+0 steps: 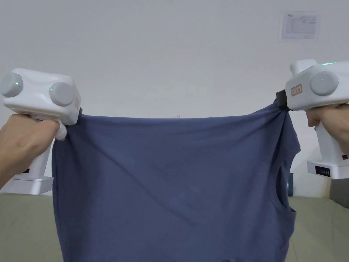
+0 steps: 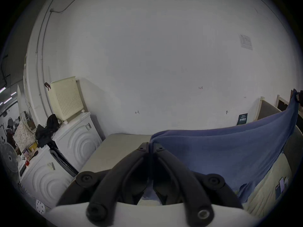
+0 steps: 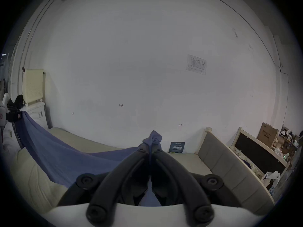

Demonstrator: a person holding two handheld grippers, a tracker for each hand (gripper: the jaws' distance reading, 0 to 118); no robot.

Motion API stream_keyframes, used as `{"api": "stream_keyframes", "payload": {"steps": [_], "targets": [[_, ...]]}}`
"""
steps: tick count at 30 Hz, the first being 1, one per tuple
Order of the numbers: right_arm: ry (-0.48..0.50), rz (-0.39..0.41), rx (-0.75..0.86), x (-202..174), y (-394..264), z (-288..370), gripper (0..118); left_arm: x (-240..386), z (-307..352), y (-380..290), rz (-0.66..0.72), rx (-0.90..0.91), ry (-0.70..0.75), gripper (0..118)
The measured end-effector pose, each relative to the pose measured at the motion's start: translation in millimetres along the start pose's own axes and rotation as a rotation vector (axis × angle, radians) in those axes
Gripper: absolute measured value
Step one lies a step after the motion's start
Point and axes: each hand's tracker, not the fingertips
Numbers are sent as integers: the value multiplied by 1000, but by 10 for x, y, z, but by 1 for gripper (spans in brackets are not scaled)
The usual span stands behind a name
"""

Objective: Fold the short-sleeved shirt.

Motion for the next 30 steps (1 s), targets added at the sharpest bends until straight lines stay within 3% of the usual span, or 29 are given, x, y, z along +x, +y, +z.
{"api": "stream_keyframes", "payload": {"steps": [7, 16, 23, 28, 30], "targets": [[10, -10, -72, -66, -510, -356, 3, 167, -467, -496, -27, -58, -13, 3], [68, 2, -229, -185, -1810, -405, 3, 384, -794, -1735, -42, -207, -78, 3], [118, -5, -336, -207, -2785, 198, 3, 299, -439, -2762, -76, -298, -141, 3], [149, -55, -374, -201, -3345, 912, 3, 70, -35, -3406, -68, -352, -177, 3], [154, -31, -403, -233, -3533, 1196, 3, -20, 201, -3654, -55, -370, -190, 3]]}}
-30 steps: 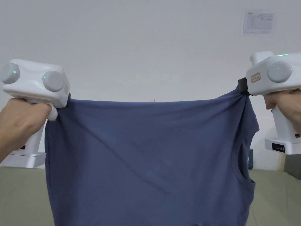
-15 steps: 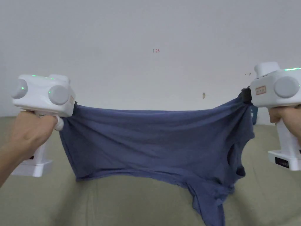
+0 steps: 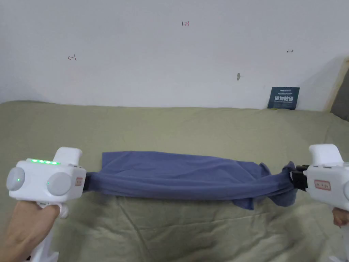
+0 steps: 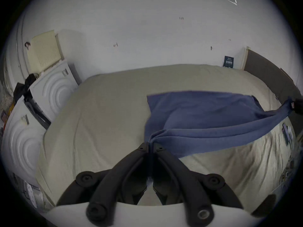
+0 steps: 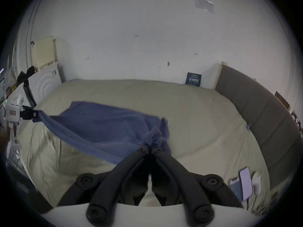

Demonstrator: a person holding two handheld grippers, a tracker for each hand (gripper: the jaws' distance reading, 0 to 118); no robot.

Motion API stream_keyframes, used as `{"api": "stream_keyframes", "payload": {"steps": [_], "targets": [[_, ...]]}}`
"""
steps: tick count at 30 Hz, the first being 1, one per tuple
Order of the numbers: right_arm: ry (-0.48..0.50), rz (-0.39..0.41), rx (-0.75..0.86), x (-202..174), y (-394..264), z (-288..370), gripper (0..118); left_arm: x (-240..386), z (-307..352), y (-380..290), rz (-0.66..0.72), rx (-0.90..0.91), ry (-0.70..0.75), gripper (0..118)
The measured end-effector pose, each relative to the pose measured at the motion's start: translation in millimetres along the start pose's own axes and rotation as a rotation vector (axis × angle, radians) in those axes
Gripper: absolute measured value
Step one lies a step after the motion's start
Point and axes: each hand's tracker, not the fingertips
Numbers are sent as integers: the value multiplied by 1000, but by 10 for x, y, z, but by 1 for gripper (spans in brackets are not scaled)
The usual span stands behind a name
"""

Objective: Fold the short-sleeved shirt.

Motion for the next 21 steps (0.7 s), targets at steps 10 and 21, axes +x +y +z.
{"api": "stream_keyframes", "payload": {"steps": [10, 21], "targets": [[54, -59, -64, 15, -1364, 930, 3, -152, 824, -1380, 30, -62, -45, 3], [67, -34, -172, -37, -2059, 1193, 3, -140, 1152, -2081, 38, -122, -76, 3]]}}
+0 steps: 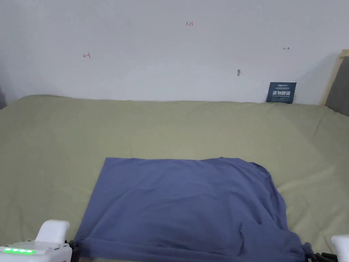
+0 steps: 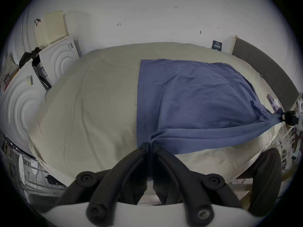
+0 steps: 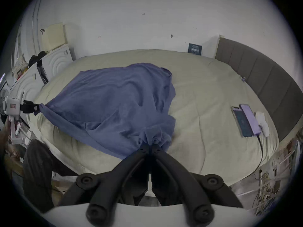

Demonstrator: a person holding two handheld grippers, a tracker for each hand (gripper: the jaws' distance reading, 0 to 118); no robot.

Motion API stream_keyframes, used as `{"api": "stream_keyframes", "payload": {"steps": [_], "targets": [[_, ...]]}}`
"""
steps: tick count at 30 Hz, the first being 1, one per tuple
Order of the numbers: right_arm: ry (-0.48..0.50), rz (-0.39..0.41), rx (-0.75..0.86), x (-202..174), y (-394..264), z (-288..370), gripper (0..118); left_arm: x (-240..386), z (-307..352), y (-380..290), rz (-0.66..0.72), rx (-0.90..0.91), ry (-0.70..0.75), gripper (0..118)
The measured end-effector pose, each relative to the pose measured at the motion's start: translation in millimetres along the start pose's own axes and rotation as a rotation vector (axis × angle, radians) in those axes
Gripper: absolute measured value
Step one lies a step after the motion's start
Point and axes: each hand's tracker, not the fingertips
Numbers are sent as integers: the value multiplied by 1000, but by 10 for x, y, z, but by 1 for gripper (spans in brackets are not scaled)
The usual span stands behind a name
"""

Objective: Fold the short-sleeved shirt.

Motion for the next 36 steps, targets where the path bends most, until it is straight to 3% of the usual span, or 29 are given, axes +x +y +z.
{"api": "stream_keyframes", "payload": {"steps": [2, 3, 4, 5, 6, 7, 8, 9, 17, 18, 19, 20, 21, 22, 24, 32, 33, 34, 35, 36], "targets": [[6, -18, -27, -1, -28, -74, 3, 5, -65, -24, 6, -14, -3, 3], [-1, -18, -32, -7, -38, -102, 10, 5, -89, -36, 4, -18, -5, 3], [-11, -25, -40, -3, -35, -120, 27, 0, -100, -41, 7, -19, -6, 4], [-15, -54, -51, 0, -23, -106, 54, 3, -71, -45, 15, -23, -9, 14], [-27, -75, -37, 19, -21, -83, 71, -20, -36, -46, 28, -10, -17, 59], [-24, -92, -11, 41, -8, -45, 72, -36, 2, -33, 44, -2, -19, 99], [-37, -107, 17, 48, 25, 6, 72, -45, 63, -29, 62, 9, -19, 118], [-32, -118, 50, 57, 60, 65, 72, -64, 199, -1, 87, 114, -18, 115], [-54, -120, 243, -96, 211, 512, 69, -44, 796, 84, 143, 263, 14, 110], [-55, -118, 240, -118, 212, 538, 66, -45, 832, 76, 151, 271, 15, 87], [-42, -115, 254, -113, 186, 555, 50, -46, 861, 63, 154, 268, 0, 49], [-28, -108, 265, -108, 165, 568, 10, -58, 862, 55, 159, 275, 7, 1], [-44, -95, 262, -123, 155, 561, 1, -81, 816, 48, 143, 266, 23, 0], [-84, -78, 277, -148, 147, 548, 1, -81, 780, 3, 138, 265, 23, 0], [-34, -100, 244, -83, 132, 515, 1, -154, 691, -28, 143, 196, 6, 0], [-56, -87, 191, -133, 27, 359, 1, -351, 185, -183, 193, 21, -61, 2], [-58, -80, 177, -135, 0, 329, 1, -373, 110, -194, 193, 2, -89, 31], [-59, -81, 170, -139, 10, 333, 1, -377, 46, -203, 197, -22, -90, 73], [-53, -84, 159, -132, -14, 310, 1, -361, -59, -212, 190, -52, -82, 108], [-52, -88, 150, -130, -35, 289, 1, -351, -101, -217, 177, -48, -86, 118]]}}
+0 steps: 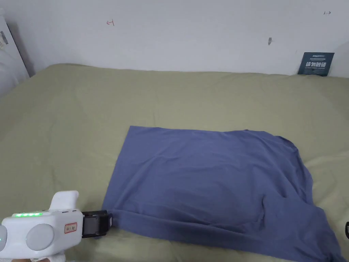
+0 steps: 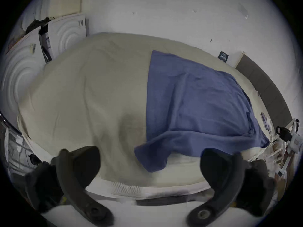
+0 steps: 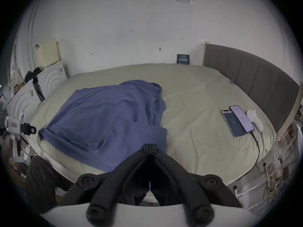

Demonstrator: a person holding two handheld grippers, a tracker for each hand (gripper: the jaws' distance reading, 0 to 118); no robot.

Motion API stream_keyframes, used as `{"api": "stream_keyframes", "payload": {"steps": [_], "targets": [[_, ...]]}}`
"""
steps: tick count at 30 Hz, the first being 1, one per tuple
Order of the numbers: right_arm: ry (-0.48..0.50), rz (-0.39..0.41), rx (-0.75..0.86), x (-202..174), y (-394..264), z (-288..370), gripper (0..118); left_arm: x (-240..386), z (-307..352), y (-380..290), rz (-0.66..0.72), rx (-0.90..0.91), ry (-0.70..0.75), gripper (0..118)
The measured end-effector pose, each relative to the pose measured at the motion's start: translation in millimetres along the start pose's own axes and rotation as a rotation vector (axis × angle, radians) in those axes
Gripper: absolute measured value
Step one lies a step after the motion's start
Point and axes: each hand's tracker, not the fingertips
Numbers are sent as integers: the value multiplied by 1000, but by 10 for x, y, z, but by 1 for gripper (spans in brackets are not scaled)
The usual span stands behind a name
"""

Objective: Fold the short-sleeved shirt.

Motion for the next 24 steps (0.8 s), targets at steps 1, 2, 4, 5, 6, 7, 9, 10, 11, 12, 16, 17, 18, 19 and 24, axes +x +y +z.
{"api": "stream_keyframes", "payload": {"steps": [1, 2, 4, 5, 6, 7, 9, 10, 11, 12, 16, 17, 18, 19, 24], "targets": [[-2, -2, -9, 0, -22, -16, 1, 8, -79, 14, -4, 9, 8, 118], [2, -1, -23, 38, -27, -65, 1, 13, -175, 36, -16, -20, 30, 118], [-2, 6, -45, 39, -73, -107, 1, 7, -334, 49, -16, -43, 33, 118], [0, 7, -56, 43, -98, -125, 1, 14, -333, 55, -17, -61, 35, 117], [4, 2, -68, 115, -113, -183, 1, 22, -376, 54, -19, -63, 43, 110], [7, -4, -80, 124, -130, -203, 1, 28, -390, 52, -26, -60, 47, 96], [9, -7, -97, 126, -170, -225, 1, 49, -304, 60, -34, -58, 39, 28], [14, -9, -107, 165, -173, -240, 1, 66, -285, 42, -40, -58, 32, 7], [25, -4, -113, 166, -187, -241, 1, 89, -263, 22, -45, -42, -11, 5], [24, 1, -112, 156, -200, -240, 1, 126, -254, 6, -48, -43, -3, 5], [62, -1, -132, 157, -202, -251, 68, 308, -156, -31, -101, -48, 40, 5], [114, -5, -156, 160, -202, -272, 89, 316, -130, -5, -94, -47, 40, 5], [141, -6, -195, 152, -218, -304, 97, 318, -126, -13, -87, -50, 38, 5], [131, -6, -198, 157, -233, -338, 97, 323, -112, -32, -84, -51, 37, 5], [126, 15, -253, 149, -361, -528, 97, 326, -46, 16, -76, -51, 32, 5]]}}
